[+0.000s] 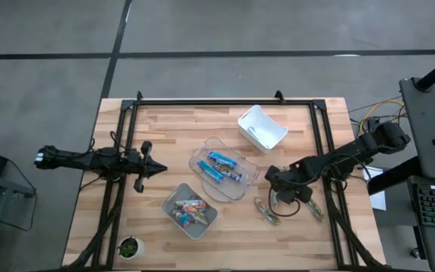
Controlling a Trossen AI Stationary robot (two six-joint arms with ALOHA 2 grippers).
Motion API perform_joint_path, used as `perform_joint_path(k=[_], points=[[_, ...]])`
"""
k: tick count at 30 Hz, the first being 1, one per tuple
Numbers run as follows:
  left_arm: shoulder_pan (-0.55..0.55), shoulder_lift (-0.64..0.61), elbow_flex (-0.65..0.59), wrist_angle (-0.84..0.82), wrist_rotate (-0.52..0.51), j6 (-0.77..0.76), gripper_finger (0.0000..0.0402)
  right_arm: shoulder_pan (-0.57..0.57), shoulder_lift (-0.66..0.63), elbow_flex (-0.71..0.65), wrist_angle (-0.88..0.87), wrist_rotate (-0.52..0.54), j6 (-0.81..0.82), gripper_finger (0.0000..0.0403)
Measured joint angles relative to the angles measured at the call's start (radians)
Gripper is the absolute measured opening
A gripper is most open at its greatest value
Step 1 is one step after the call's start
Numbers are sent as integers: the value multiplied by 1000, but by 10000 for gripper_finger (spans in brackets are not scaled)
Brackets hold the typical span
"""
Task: Pick and place Granola Bars by type
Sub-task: Put the yellow granola bar into the white bin
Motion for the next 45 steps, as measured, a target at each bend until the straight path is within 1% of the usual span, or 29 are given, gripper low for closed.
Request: perform_joint_path(k=[2, 11, 18, 24, 29, 45], points=[[0, 0, 0, 0, 0, 0, 0, -5, 0, -3, 7, -3, 0, 235], [0, 0, 0, 0, 0, 0, 0, -15, 74, 8, 36, -21, 26, 232], [0, 0, 0, 0, 0, 0, 0, -15, 77, 9, 41, -25, 26, 230], [0, 0, 0, 0, 0, 0, 0, -16, 78, 8, 41, -44, 25, 215], [0, 0, 0, 0, 0, 0, 0, -15, 78, 8, 44, -54, 22, 186], [0, 0, 0, 0, 0, 0, 0, -15, 79, 19, 49, -56, 26, 56]])
